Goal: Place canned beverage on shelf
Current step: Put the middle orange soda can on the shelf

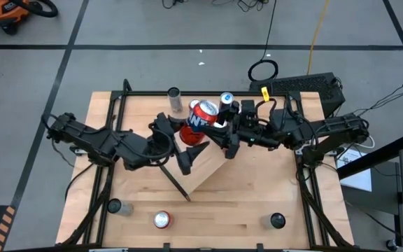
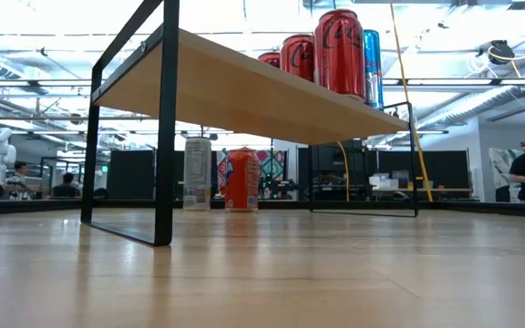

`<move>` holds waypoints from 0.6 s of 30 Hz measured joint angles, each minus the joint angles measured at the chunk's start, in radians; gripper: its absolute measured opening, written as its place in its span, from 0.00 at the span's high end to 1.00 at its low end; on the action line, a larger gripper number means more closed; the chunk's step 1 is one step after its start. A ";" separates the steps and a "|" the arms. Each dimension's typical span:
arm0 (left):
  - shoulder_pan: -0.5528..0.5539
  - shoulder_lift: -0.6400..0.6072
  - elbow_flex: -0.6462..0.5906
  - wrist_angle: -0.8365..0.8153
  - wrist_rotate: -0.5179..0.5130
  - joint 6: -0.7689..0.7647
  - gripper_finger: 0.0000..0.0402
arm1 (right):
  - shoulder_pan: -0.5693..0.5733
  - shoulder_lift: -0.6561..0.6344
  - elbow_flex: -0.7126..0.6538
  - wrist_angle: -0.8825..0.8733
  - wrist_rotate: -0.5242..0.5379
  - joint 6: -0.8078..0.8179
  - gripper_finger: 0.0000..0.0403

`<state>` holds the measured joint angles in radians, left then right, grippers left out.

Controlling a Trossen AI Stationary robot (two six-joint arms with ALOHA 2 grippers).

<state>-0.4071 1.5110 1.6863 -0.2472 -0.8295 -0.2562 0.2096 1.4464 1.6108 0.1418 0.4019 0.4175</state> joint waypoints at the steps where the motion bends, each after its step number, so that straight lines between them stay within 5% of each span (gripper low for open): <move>1: -0.001 -0.004 0.000 -0.027 0.007 -0.028 0.03 | 0.000 -0.001 0.000 -0.003 0.001 0.000 0.33; 18: -0.020 -0.022 -0.001 -0.233 0.185 -0.241 0.03 | -0.003 -0.036 0.002 -0.066 -0.059 -0.023 0.34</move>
<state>-0.4272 1.4891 1.6855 -0.4798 -0.6441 -0.4971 0.2066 1.4105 1.6127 0.0756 0.3432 0.3946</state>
